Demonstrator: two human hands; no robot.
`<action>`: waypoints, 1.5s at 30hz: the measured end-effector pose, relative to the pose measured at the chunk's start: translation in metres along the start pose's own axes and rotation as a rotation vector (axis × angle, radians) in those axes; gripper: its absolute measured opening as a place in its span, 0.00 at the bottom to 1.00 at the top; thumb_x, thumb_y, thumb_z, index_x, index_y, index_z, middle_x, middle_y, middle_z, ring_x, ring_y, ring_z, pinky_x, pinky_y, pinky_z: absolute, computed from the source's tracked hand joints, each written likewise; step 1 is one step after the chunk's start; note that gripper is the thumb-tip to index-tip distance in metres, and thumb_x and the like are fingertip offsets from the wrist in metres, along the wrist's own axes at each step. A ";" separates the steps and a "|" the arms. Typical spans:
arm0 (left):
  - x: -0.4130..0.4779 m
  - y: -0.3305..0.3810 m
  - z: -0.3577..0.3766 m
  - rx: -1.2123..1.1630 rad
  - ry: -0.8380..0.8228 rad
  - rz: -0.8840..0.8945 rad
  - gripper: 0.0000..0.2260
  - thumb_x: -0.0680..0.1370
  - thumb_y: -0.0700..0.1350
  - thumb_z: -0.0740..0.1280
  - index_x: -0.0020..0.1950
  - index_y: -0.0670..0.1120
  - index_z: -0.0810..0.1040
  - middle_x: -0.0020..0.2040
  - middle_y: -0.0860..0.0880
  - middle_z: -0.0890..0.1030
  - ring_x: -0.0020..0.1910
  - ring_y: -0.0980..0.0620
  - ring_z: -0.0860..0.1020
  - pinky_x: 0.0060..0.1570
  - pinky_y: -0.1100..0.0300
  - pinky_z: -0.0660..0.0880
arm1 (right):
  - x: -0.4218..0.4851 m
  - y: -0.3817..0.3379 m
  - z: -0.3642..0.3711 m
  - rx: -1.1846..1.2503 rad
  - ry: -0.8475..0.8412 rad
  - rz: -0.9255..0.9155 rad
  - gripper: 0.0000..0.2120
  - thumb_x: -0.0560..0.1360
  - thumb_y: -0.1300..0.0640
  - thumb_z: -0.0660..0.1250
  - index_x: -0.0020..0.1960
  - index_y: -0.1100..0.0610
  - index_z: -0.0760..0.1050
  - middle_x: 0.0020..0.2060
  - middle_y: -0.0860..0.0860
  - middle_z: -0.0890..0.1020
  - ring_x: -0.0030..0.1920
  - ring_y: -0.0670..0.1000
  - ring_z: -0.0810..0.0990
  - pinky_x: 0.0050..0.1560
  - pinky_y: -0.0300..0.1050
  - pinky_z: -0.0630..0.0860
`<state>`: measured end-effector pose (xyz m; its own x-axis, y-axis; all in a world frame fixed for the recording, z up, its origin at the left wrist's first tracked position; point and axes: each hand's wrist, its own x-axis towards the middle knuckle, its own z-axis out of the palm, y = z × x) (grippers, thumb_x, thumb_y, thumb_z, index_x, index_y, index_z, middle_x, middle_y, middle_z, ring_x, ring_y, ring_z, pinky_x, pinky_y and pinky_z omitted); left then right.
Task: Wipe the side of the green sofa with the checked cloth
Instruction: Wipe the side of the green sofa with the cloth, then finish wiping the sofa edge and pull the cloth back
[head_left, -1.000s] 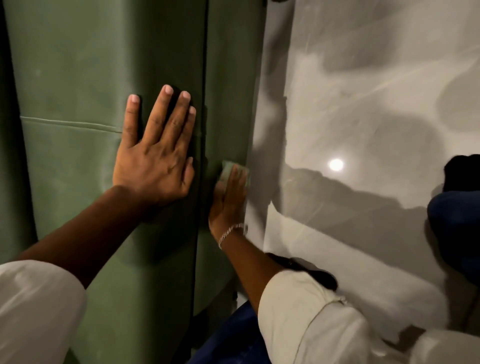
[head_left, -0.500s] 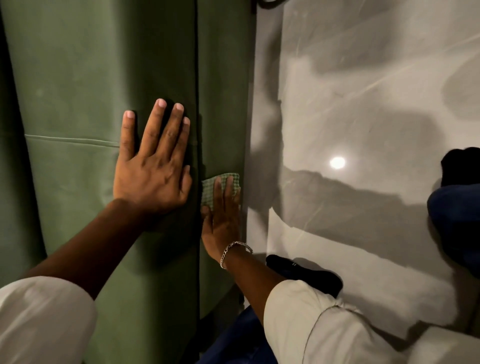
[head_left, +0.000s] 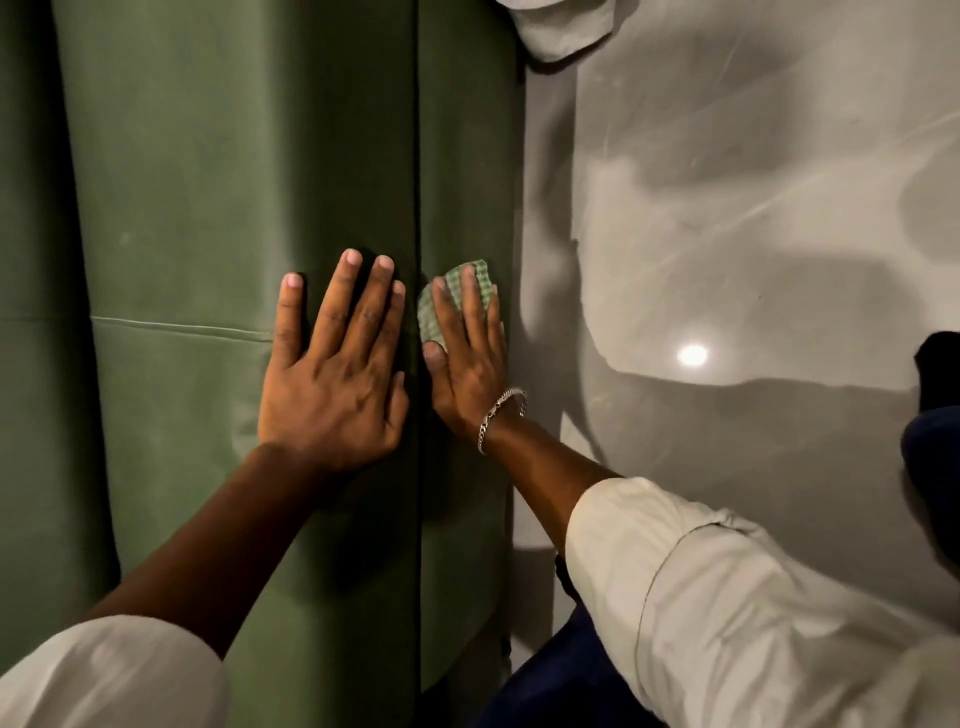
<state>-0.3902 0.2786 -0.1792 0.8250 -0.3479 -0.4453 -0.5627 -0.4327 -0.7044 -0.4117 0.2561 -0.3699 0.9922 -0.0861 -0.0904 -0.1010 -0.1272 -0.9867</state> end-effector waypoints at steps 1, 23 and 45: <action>0.000 0.000 0.000 -0.001 0.000 0.004 0.34 0.78 0.56 0.54 0.81 0.42 0.54 0.83 0.43 0.52 0.82 0.42 0.45 0.76 0.42 0.30 | -0.001 0.002 0.002 0.012 -0.003 0.019 0.28 0.80 0.42 0.43 0.78 0.46 0.47 0.80 0.57 0.50 0.80 0.63 0.46 0.76 0.66 0.52; -0.003 -0.001 0.013 -0.049 0.182 0.000 0.34 0.75 0.53 0.59 0.79 0.40 0.62 0.82 0.43 0.59 0.82 0.42 0.54 0.79 0.39 0.43 | 0.059 0.064 -0.038 -0.394 -0.114 -0.652 0.26 0.81 0.44 0.45 0.77 0.53 0.53 0.76 0.64 0.58 0.75 0.74 0.54 0.73 0.69 0.60; 0.136 -0.070 -0.087 -2.089 0.759 -0.480 0.36 0.71 0.57 0.69 0.77 0.47 0.65 0.68 0.49 0.77 0.65 0.53 0.78 0.66 0.59 0.75 | 0.211 -0.148 -0.186 0.209 0.168 -0.528 0.43 0.73 0.64 0.71 0.78 0.58 0.47 0.72 0.55 0.72 0.69 0.49 0.74 0.65 0.47 0.76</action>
<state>-0.2428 0.1890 -0.1421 0.9913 0.0830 0.1024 -0.0660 -0.3597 0.9307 -0.2016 0.0733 -0.2180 0.8773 -0.2212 0.4259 0.4368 0.0004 -0.8996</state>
